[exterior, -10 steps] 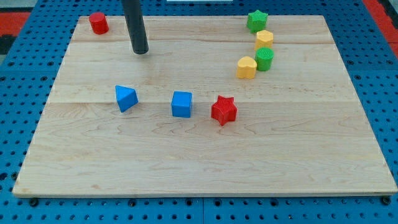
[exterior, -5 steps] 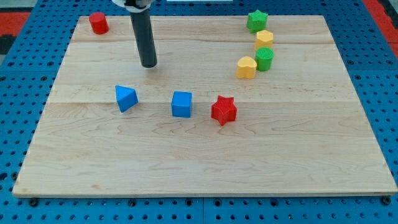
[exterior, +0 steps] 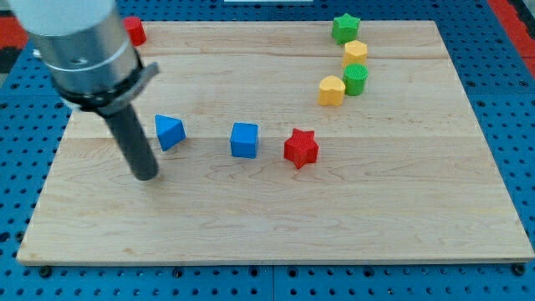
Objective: Move the blue triangle to the center left
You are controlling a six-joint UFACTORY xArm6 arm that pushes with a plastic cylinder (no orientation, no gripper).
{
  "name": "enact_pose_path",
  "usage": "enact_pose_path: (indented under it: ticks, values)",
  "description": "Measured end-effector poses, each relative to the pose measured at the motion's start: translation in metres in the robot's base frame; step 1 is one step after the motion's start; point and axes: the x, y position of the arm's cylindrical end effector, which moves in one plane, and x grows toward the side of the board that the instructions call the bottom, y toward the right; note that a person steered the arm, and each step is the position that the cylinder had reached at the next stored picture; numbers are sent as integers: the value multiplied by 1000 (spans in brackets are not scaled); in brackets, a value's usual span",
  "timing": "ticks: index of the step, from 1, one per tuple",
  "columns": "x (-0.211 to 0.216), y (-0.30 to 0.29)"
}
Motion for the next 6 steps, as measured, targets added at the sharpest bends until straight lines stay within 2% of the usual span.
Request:
enact_pose_path:
  ticks: [1, 2, 3, 5, 6]
  values:
    - [-40, 12]
    - [-79, -11]
    - [-88, -7]
    - [-131, 21]
    - [-134, 29]
